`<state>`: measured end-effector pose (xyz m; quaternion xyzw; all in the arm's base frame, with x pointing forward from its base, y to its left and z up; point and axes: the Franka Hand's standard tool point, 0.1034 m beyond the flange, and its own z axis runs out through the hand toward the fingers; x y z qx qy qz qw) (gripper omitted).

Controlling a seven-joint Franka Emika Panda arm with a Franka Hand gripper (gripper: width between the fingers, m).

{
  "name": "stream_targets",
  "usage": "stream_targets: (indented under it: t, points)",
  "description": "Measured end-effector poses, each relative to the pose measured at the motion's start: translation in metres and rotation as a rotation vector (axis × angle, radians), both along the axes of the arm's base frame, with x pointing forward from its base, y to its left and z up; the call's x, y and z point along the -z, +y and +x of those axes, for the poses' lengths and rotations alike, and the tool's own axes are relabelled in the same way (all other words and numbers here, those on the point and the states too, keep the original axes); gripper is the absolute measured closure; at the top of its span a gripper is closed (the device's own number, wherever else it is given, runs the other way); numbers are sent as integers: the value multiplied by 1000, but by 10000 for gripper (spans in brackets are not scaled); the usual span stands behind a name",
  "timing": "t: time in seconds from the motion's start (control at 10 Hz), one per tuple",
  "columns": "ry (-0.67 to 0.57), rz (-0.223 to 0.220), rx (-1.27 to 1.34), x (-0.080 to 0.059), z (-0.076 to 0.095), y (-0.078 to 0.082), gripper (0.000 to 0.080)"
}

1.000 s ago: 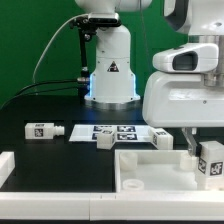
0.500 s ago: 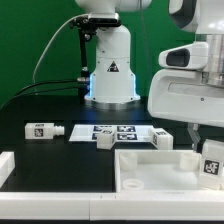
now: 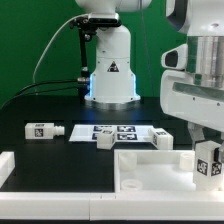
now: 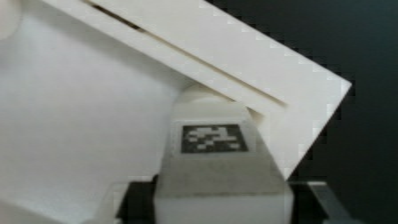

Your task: Assemble square table

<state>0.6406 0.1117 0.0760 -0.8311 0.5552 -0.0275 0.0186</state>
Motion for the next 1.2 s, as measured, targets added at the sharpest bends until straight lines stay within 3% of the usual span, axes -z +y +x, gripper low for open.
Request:
stream_targets:
  t: [0.2, 0.5, 0.8, 0.9, 1.0, 1.1, 1.2]
  points:
    - [1, 18, 171, 0, 0, 0, 514]
    - [-16, 78, 692, 1, 0, 3, 514]
    - [-34, 91, 742, 0, -1, 2, 514]
    - [-35, 89, 724, 0, -1, 2, 413]
    - [-35, 87, 705, 1, -1, 3, 413]
    - [-35, 87, 705, 1, -1, 3, 275]
    - [-35, 87, 697, 0, -1, 3, 187]
